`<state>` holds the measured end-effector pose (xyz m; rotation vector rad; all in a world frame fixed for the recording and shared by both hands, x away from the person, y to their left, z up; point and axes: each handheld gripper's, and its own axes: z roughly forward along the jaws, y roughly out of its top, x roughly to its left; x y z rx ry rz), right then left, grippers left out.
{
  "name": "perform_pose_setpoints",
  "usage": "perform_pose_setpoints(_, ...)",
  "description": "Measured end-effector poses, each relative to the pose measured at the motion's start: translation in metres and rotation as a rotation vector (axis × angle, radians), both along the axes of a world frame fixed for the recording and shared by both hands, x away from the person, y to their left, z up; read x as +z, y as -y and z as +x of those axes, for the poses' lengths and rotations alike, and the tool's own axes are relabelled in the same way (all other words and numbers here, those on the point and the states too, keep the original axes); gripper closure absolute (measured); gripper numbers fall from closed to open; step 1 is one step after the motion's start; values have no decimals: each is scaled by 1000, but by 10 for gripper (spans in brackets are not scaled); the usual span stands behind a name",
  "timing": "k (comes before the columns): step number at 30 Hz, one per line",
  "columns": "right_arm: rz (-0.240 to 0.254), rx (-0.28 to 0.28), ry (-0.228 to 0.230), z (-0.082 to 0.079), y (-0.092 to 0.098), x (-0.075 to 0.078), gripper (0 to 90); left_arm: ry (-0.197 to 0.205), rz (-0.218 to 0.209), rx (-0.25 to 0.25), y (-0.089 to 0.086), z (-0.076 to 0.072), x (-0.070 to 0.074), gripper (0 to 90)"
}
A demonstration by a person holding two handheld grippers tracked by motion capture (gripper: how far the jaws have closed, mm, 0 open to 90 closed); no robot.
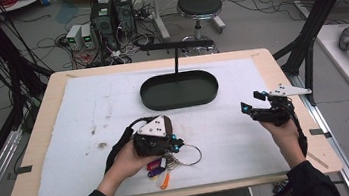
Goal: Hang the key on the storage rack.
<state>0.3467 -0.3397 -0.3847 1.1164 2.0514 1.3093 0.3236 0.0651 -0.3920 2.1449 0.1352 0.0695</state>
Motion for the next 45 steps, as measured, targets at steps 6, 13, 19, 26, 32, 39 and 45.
perform_pose_setpoints(6, 3, 0, 3, 0, 0, 0, 278, -25, 57, -20, 4, 0, -6, 816)
perform_pose_setpoints(13, 3, -4, 5, 1, 1, 0, 278, -29, 55, -30, 4, -1, -5, 860)
perform_pose_setpoints(19, 3, -2, 8, 1, 1, 0, 279, -22, 2, -39, 0, -2, 1, 863)
perform_pose_setpoints(26, 5, -6, 1, 2, 1, -1, 279, 0, -65, -38, -6, -3, 16, 863)
perform_pose_setpoints(32, 5, -4, 1, 2, 1, -1, 279, 21, -118, -21, -10, -4, 28, 864)
perform_pose_setpoints(39, 9, -8, 0, 2, 2, -1, 279, 44, -167, 4, -16, -4, 43, 863)
perform_pose_setpoints(45, 10, -9, 6, 2, 2, 0, 279, 70, -208, 35, -22, -1, 58, 863)
